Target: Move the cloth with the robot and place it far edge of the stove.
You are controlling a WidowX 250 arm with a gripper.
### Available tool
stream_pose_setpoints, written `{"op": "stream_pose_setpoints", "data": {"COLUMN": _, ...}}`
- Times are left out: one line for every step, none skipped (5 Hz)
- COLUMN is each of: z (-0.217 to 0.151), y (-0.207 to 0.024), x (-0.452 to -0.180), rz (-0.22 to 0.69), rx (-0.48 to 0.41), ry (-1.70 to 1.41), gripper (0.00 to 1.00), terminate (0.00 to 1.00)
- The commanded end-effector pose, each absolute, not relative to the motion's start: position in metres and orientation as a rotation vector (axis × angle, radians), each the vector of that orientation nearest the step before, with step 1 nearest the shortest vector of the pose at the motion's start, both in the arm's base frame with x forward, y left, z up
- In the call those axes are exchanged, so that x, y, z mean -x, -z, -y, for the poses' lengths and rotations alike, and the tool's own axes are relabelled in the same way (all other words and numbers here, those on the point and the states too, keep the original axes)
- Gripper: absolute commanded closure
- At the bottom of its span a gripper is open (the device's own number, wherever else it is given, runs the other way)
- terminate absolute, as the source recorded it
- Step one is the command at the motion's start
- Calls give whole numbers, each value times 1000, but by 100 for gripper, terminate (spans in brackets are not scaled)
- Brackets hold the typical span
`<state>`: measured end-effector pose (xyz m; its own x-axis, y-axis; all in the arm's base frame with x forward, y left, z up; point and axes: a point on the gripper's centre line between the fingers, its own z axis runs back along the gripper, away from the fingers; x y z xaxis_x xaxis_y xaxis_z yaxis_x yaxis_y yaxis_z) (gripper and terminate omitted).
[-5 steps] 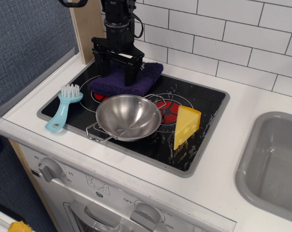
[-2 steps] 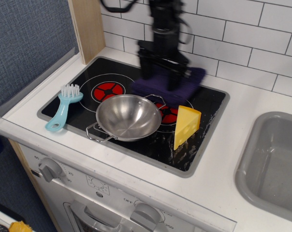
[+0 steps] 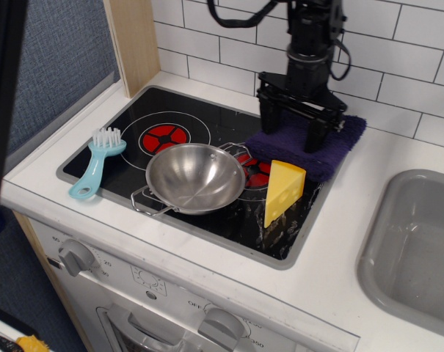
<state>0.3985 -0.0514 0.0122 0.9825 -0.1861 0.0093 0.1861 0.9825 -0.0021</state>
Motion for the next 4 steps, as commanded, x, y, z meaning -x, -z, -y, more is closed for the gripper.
{"op": "stream_pose_setpoints", "data": {"z": 70, "y": -22, "x": -392, "rz": 6, "rx": -28, "ry": 216, "gripper": 0, "terminate": 0}}
{"op": "stream_pose_setpoints", "data": {"z": 63, "y": -63, "x": -396, "rz": 67, "rx": -90, "ry": 236, "gripper": 0, "terminate": 0}}
{"op": "stream_pose_setpoints", "data": {"z": 51, "y": -93, "x": -392, "rz": 111, "rx": -96, "ry": 244, "gripper": 0, "terminate": 0}}
{"op": "stream_pose_setpoints", "data": {"z": 51, "y": -95, "x": -386, "rz": 117, "rx": -27, "ry": 240, "gripper": 0, "terminate": 0}}
